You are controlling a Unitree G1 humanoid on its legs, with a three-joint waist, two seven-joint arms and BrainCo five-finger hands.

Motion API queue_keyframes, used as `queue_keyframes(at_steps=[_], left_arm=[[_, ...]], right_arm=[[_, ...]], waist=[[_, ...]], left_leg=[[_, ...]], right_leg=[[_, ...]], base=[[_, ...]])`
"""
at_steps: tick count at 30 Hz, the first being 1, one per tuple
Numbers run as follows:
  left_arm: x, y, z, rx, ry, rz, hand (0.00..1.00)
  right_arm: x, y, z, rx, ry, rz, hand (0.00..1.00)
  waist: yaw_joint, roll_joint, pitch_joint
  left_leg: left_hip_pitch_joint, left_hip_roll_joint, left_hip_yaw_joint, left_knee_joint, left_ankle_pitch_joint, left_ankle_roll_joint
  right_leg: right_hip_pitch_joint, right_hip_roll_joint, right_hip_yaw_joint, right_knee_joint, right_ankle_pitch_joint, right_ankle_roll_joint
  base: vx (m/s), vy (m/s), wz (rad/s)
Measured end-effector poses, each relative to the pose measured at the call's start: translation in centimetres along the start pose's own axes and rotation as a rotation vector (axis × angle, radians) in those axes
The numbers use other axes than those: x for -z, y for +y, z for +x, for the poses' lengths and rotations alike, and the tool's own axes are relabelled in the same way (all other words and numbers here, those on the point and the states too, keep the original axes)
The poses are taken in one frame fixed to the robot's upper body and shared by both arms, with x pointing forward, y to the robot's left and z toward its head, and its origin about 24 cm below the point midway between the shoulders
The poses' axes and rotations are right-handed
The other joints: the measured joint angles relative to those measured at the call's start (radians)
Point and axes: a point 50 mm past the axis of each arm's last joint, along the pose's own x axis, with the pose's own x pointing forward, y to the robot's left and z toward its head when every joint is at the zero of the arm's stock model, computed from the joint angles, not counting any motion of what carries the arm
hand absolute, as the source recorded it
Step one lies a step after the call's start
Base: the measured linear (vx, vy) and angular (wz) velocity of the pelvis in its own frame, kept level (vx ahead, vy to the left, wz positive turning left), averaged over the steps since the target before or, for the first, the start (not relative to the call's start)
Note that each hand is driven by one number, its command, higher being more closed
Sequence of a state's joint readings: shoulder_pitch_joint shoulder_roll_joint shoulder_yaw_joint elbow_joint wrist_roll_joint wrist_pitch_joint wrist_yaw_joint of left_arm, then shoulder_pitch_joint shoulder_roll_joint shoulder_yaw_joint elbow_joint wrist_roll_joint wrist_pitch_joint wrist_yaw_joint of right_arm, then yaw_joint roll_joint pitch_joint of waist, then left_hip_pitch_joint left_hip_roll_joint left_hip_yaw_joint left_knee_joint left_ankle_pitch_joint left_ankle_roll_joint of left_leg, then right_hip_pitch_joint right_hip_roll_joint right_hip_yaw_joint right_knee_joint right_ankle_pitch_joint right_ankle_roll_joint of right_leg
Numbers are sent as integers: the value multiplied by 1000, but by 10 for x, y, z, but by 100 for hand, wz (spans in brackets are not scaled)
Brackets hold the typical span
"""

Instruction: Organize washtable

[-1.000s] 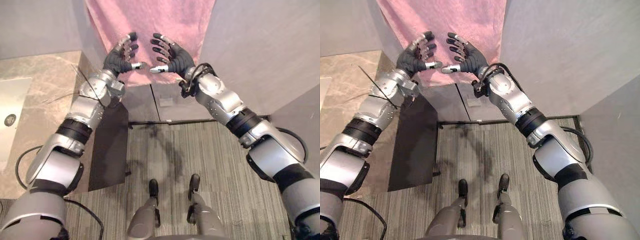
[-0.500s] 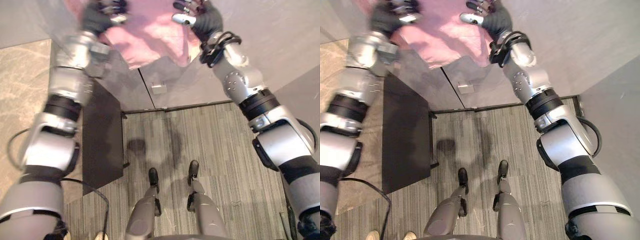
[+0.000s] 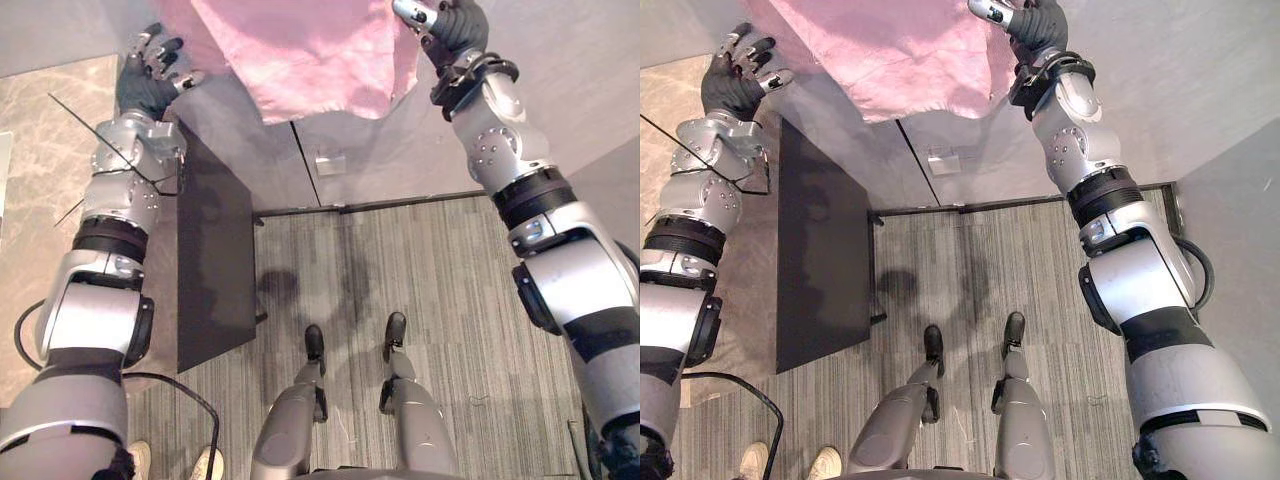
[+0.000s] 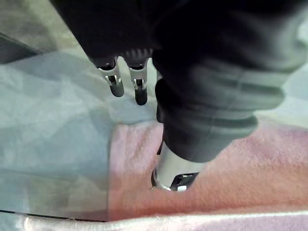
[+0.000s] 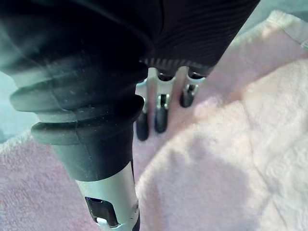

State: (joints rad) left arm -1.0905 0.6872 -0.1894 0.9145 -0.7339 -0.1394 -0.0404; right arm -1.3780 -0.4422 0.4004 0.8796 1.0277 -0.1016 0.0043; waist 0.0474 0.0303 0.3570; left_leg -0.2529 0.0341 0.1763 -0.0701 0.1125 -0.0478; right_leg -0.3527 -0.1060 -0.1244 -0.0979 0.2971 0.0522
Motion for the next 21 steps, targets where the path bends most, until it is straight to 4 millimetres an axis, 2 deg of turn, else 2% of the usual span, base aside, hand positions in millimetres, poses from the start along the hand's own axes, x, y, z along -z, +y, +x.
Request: queue_keyframes(at_steps=[3, 7, 9, 10, 12, 13, 15, 18, 20, 21], left_arm=[[8, 16, -7, -47, 18, -10, 0], [10, 42, -17, -118, 22, -3, 0], [8, 68, -27, -191, 16, -10, 0], [8, 71, -29, -194, 11, -13, 0], [12, 80, -36, -215, 13, -23, 0], [13, 83, -39, -221, 11, -27, 0], [18, 96, -51, -253, 13, -34, 0], [25, 107, -65, -281, 24, -31, 0], [34, 115, -77, -297, 51, 1, 0], [43, 119, -86, -302, 87, 24, 0]], right_arm=[[6, -11, -7, 27, 1, 31, 0], [32, -65, -41, 187, 10, 131, 0], [55, -113, -80, 365, 30, 200, 0], [61, -126, -93, 418, 29, 217, 0], [77, -168, -143, 612, 16, 272, 0], [79, -175, -154, 647, 12, 278, 0], [82, -197, -196, 759, -35, 309, 0], [89, -209, -234, 867, -76, 337, 0], [101, -216, -270, 975, -85, 368, 0], [109, -218, -295, 1049, -87, 382, 0]], waist=[[-9, 0, 0], [-20, -6, 3], [-35, -20, 10], [-37, -24, 10], [-47, -32, 8], [-53, -34, 8], [-65, -40, 6], [-75, -52, -4], [-85, -69, -29], [-89, -75, -58]], left_leg=[[5, 1, 4, 1, -2, -2], [13, 2, 9, 1, 2, 3], [35, 2, 17, 1, 1, 3], [41, 2, 19, 1, 0, 4], [63, 4, 22, 0, -5, 2], [67, 5, 22, 0, -7, 0], [89, 18, 28, -1, -14, -5], [118, 29, 31, 0, -25, -16], [144, 45, 29, 1, -34, -26], [158, 55, 29, 1, -41, -32]], right_leg=[[0, 4, 20, 0, 0, 0], [5, 6, 28, 0, -4, -2], [23, 7, 39, 0, -18, -3], [28, 9, 42, 0, -24, -1], [48, 15, 42, 0, -37, -1], [53, 16, 41, 0, -42, -2], [71, 21, 41, 0, -46, -5], [98, 36, 40, -1, -61, -10], [124, 52, 36, -1, -70, -20], [139, 62, 32, -1, -77, -28]], base=[[21, 10, -10], [26, 8, -6], [31, 13, -11], [50, 12, -10], [60, 6, -7], [61, 0, -8], [59, -8, -12], [70, -14, -9], [89, -36, -3], [89, -26, -2]])
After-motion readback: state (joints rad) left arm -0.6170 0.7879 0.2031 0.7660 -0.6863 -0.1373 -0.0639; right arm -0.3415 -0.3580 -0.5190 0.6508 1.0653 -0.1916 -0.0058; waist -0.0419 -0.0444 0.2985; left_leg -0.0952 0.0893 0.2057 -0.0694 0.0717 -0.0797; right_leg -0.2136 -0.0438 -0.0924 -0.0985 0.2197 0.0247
